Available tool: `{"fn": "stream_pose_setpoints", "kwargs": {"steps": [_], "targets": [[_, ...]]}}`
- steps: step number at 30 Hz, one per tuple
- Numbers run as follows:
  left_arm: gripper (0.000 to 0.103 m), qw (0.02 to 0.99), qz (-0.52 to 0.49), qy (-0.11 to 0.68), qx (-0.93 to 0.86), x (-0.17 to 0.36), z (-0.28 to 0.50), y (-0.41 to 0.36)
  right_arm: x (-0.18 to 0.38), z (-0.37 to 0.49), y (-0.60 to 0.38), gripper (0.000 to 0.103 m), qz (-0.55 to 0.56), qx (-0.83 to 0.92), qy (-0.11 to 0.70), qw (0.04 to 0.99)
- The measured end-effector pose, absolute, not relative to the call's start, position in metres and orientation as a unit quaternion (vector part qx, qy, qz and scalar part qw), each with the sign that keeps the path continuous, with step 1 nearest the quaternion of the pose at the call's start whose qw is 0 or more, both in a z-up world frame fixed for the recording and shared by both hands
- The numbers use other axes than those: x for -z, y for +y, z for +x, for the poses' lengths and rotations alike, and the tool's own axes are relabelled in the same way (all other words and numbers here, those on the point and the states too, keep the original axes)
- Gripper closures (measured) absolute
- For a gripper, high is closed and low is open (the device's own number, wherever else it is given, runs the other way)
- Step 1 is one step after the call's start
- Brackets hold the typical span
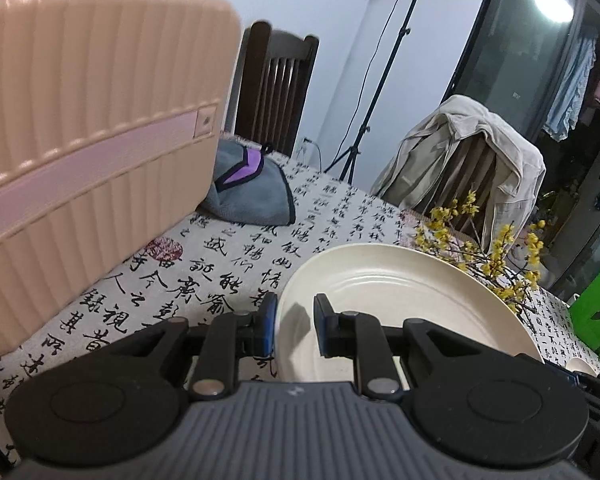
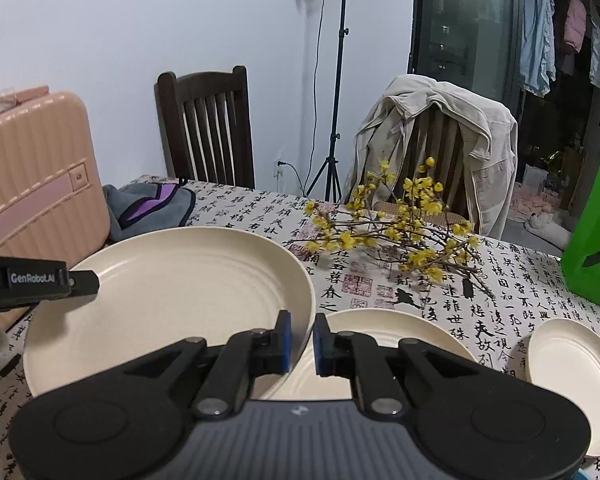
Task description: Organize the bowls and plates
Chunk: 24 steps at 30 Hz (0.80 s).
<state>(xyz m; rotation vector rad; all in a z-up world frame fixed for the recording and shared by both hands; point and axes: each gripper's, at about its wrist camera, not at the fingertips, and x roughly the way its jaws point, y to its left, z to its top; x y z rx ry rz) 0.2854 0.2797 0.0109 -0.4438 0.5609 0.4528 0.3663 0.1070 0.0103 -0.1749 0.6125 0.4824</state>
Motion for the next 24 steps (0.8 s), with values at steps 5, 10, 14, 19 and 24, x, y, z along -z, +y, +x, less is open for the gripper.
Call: {"fn": "stream_pose_setpoints", "kwargs": {"steps": [5, 10, 14, 19, 24], "targets": [[0.083, 0.916, -0.207, 0.263, -0.222, -0.018, 0.270, 0.265, -0.017, 0.360, 0.094, 0.092, -0.076, -0.243, 0.292, 0.922], [0.083, 0.918, -0.206, 0.253, -0.224, -0.029, 0.255, 0.256, -0.024, 0.349, 0.085, 0.092, -0.069, -0.251, 0.282, 0.923], [0.083, 0.920, -0.203, 0.248, -0.225, -0.036, 0.244, 0.250, -0.030, 0.340, 0.079, 0.092, -0.064, -0.256, 0.277, 0.924], [0.083, 0.921, -0.204, 0.245, -0.224, -0.042, 0.230, 0.243, -0.036, 0.326, 0.070, 0.092, -0.062, -0.258, 0.272, 0.925], [0.083, 0.923, -0.203, 0.240, -0.222, -0.047, 0.217, 0.235, -0.041, 0.313, 0.060, 0.092, -0.060, -0.259, 0.265, 0.927]]}}
